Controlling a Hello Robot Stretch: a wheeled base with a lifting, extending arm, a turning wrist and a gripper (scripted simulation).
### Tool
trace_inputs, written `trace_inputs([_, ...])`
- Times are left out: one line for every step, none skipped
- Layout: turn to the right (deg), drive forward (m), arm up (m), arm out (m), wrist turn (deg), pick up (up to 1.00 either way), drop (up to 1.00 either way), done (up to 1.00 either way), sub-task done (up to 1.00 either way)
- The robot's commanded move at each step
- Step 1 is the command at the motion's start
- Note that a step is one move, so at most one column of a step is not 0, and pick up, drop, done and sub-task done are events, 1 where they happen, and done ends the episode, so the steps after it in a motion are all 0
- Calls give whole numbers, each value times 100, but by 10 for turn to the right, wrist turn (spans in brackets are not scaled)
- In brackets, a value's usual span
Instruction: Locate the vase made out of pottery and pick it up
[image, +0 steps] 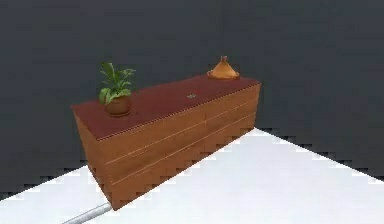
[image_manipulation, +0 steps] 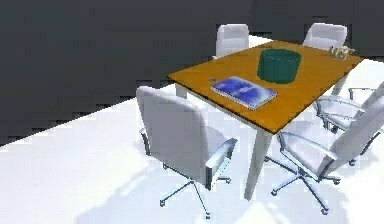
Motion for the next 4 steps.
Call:
trace_inputs([240,0,0,0,0,0,0,0,0])
trace_inputs([0,100,0,0,0,0,0,0,0])
trace_inputs([30,0,0,0,0,0,0,0,0])
trace_inputs([0,95,0,0,0,0,0,0,0])
